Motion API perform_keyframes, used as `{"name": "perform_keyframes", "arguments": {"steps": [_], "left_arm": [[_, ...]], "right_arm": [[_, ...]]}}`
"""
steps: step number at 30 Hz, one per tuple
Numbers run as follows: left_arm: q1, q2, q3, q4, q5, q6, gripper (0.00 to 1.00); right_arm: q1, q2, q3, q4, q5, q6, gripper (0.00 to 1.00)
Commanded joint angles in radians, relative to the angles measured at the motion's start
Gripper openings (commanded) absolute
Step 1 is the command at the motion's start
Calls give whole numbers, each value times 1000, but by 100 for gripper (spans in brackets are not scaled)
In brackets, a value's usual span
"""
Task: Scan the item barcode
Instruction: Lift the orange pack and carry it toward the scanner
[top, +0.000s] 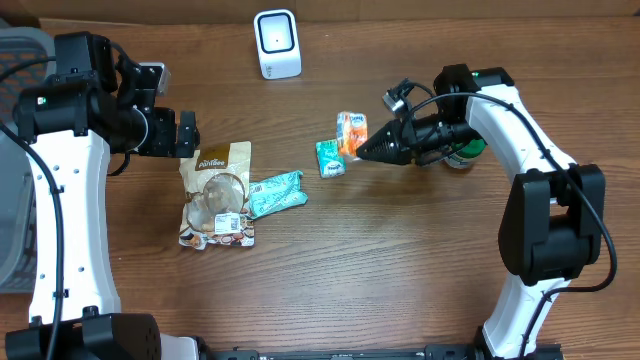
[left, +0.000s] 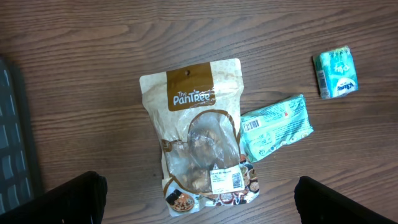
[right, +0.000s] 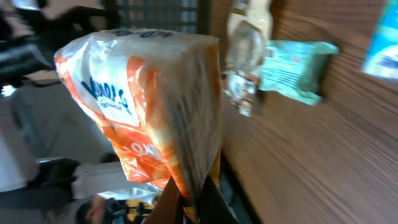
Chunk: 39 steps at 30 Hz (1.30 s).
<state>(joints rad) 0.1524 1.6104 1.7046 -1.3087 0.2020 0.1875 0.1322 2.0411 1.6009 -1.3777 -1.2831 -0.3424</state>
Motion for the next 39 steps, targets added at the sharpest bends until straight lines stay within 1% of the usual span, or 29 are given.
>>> {"name": "perform_keyframes", "arguments": {"steps": [1,9,12,16,19,22,27,31,35,39], "left_arm": [[-3,-12,19,4,0,19,99],[-3,-12,19,4,0,19,99],[-3,-12,19,4,0,19,100],[-3,-12,19,4,0,19,100],[-3,-12,19,4,0,19,100],[-3,-12,19,4,0,19,99],[-3,-12,19,4,0,19,100],[-3,-12,19,4,0,19,100],[-3,-12,19,4,0,19,99],[-3,-12,19,4,0,19,100]], "right_arm": [[-2,-35,24,2,-142,-29,4],[-2,-35,24,-1,-170,-29,4],[-1,-35,26,3,-100,-13,4],[27,-35,52,18,147,155,4],[70,-35,124,18,340,269,4],[124,-34,251,18,565,400,4],[204,-34,497,14,905,538,4],[275,-31,619,79,1187,551,4],[341,-21,632,233,1425,481,4],[392,27,632,402,1628,368,4]]}}
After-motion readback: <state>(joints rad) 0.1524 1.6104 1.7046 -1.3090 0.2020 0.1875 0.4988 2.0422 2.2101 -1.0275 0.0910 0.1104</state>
